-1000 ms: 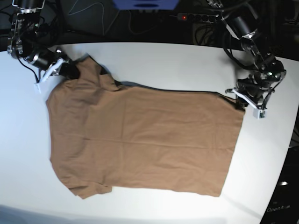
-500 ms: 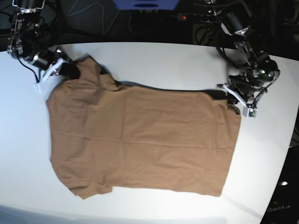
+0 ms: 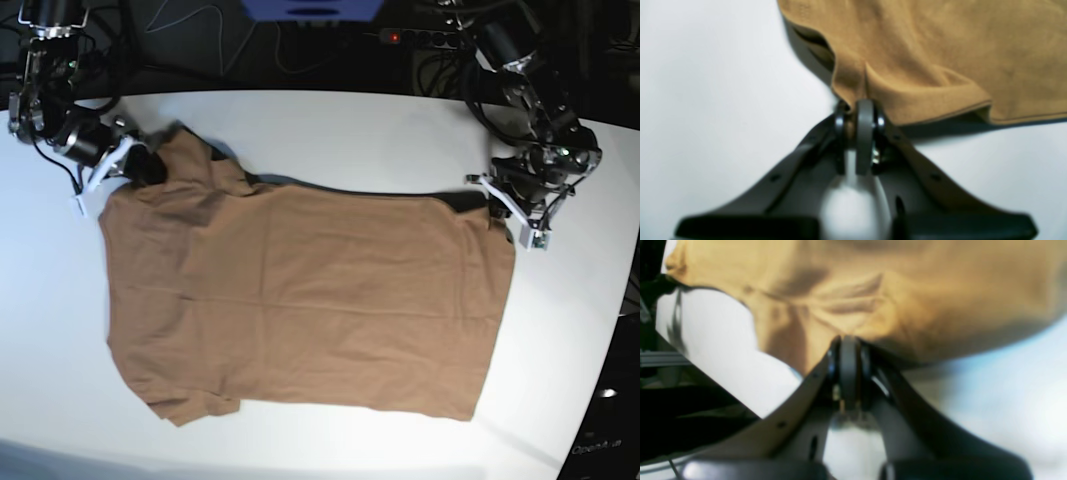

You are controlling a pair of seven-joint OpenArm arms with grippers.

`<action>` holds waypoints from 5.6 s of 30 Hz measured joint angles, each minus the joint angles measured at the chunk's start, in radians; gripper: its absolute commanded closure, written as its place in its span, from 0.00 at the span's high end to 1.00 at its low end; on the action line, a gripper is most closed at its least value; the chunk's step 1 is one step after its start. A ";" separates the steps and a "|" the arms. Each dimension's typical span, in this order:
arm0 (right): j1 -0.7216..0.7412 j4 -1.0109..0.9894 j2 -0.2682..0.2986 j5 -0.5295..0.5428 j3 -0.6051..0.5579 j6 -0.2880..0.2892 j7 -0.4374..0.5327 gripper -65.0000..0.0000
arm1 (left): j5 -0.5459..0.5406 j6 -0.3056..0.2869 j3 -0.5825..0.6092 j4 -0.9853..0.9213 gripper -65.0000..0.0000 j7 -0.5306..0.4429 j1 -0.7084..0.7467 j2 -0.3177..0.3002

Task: Fold the T-shirt properly
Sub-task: 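Lift the pinched side seam edge with both grippers, then carry the lifted edge across the shirt toward the opposite side seam, then drag the folded shirt back toward the robot with both grippers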

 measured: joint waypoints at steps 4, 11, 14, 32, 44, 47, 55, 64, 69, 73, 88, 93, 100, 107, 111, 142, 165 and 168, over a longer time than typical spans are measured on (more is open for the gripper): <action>0.003 0.012 0.008 0.000 -0.002 0.000 -0.008 0.01 | 0.008 0.000 -0.003 0.000 0.05 0.008 -0.009 0.000; 0.056 0.012 0.030 -0.050 -0.006 0.000 -0.013 0.01 | 0.031 0.000 -0.004 -0.002 0.05 0.032 -0.039 0.000; 0.076 0.012 0.038 -0.054 -0.005 0.000 -0.019 0.01 | 0.034 0.001 -0.005 -0.005 0.05 0.034 -0.048 0.000; 0.229 0.012 0.071 -0.075 -0.082 0.000 -0.020 0.01 | 0.064 0.003 -0.005 -0.013 0.05 0.144 -0.177 -0.016; 0.301 0.008 0.104 -0.076 -0.088 0.002 -0.023 0.01 | 0.064 0.002 -0.004 -0.013 0.05 0.215 -0.264 -0.026; 0.328 0.006 0.122 -0.075 -0.097 0.000 -0.023 0.01 | 0.064 0.002 -0.005 -0.013 0.05 0.221 -0.288 -0.038; 0.370 0.006 0.120 -0.075 -0.101 0.000 -0.023 0.01 | 0.064 0.004 -0.004 -0.021 0.05 0.214 -0.309 -0.034; 0.403 0.006 0.099 -0.130 -0.100 0.000 -0.012 0.01 | 0.064 0.003 -0.003 -0.027 0.05 0.214 -0.397 -0.030; 0.413 0.005 0.033 -0.249 -0.100 0.005 -0.016 0.01 | 0.050 0.003 0.002 -0.026 0.05 0.204 -0.449 -0.030; 0.431 0.005 0.000 -0.347 -0.098 0.007 -0.013 0.01 | 0.057 0.003 0.000 -0.027 0.05 0.178 -0.435 -0.030; 0.505 -0.045 -0.025 -0.521 -0.098 0.008 0.042 0.01 | 0.071 0.004 0.000 -0.229 0.05 -0.014 -0.440 -0.019; 0.532 -0.117 -0.010 -0.524 -0.129 0.008 0.105 0.01 | 0.068 0.004 0.000 -0.236 0.05 -0.023 -0.454 -0.032; 0.571 -0.196 -0.001 -0.521 -0.240 0.008 0.176 0.01 | 0.060 0.004 0.000 -0.236 0.05 -0.071 -0.460 -0.045; 0.622 -0.258 -0.001 -0.637 -0.240 0.008 0.211 0.01 | 0.060 0.004 0.001 -0.278 0.05 -0.137 -0.476 -0.054; 0.633 -0.258 -0.004 -0.678 -0.239 0.008 0.243 0.01 | 0.067 0.004 0.000 -0.291 0.05 -0.140 -0.479 -0.053; 0.746 -0.400 0.017 -0.741 -0.263 0.008 0.355 0.01 | 0.072 0.005 0.002 -0.394 0.05 -0.162 -0.573 -0.102; 0.785 -0.614 -0.026 -0.835 -0.267 0.008 0.511 0.07 | 0.072 0.011 -0.002 -0.531 0.05 -0.317 -0.584 -0.132; 0.788 -0.614 -0.026 -0.835 -0.267 0.008 0.514 0.30 | 0.072 0.008 -0.002 -0.532 0.15 -0.317 -0.584 -0.131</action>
